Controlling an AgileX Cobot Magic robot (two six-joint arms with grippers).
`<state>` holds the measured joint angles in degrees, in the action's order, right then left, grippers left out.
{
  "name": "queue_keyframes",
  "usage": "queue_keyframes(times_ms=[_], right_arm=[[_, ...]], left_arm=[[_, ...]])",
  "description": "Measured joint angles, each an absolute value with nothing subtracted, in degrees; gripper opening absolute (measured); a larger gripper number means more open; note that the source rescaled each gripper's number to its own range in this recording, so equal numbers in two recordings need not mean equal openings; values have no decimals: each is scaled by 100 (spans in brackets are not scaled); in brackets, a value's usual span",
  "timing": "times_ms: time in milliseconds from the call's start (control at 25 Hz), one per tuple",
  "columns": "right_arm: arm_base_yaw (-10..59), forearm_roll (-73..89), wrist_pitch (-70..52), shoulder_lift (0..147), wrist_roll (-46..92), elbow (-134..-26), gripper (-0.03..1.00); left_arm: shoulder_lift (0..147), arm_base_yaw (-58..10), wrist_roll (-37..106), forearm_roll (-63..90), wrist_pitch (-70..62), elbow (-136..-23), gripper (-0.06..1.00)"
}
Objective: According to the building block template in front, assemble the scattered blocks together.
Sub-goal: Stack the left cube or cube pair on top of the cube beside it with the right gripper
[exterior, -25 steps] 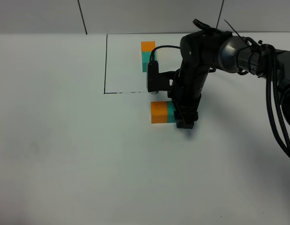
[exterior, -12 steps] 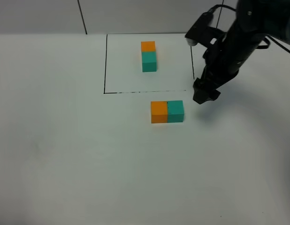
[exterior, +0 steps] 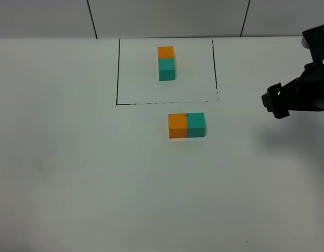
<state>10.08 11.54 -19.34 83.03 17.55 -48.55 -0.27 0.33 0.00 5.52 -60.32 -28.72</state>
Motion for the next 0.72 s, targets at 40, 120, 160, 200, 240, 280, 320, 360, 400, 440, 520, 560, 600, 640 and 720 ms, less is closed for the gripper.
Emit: queue_keyframes(times_ms=[40, 120, 160, 200, 240, 280, 320, 360, 400, 440, 520, 560, 600, 640, 720], right_arm=[[1002, 1154, -1921, 8246, 1709, -4798, 80], [1002, 1156, -1908, 8198, 1697, -4756, 80], [1002, 1156, -1903, 8203, 1716, -4756, 80], [1002, 1156, -1935, 8217, 1766, -4777, 80], [1009, 1161, -2054, 8272, 1843, -4865, 80], [1044, 1148, -2232, 8358, 1977, -5015, 80], [1093, 1109, -2421, 8451, 2166, -5181, 80], [1183, 1025, -2687, 8585, 2374, -5425, 80], [1296, 916, -2991, 8740, 2680, -5702, 80], [1408, 808, -3289, 8915, 3028, -5997, 80], [1712, 680, -3793, 9280, 3683, -6567, 80], [1864, 653, -4055, 9505, 4015, -6880, 80], [1981, 648, -4265, 9702, 4308, -7139, 80], [2115, 637, -4514, 9949, 4557, -7444, 80], [2335, 631, -4983, 10455, 4897, -8014, 80]], left_arm=[[-27, 33, 0, 552, -6032, -2872, 67], [-27, 33, 0, 552, -6032, -2872, 67], [-27, 33, 0, 552, -6032, -2872, 67], [-27, 33, 0, 552, -6032, -2872, 67], [-27, 33, 0, 552, -6032, -2872, 67], [-27, 33, 0, 552, -6032, -2872, 67], [-27, 33, 0, 552, -6032, -2872, 67], [-27, 33, 0, 552, -6032, -2872, 67], [-27, 33, 0, 552, -6032, -2872, 67], [-27, 33, 0, 552, -6032, -2872, 67], [-27, 33, 0, 552, -6032, -2872, 67], [-27, 33, 0, 552, -6032, -2872, 67], [-27, 33, 0, 552, -6032, -2872, 67], [-27, 33, 0, 552, -6032, -2872, 67], [-27, 33, 0, 552, -6032, -2872, 67]])
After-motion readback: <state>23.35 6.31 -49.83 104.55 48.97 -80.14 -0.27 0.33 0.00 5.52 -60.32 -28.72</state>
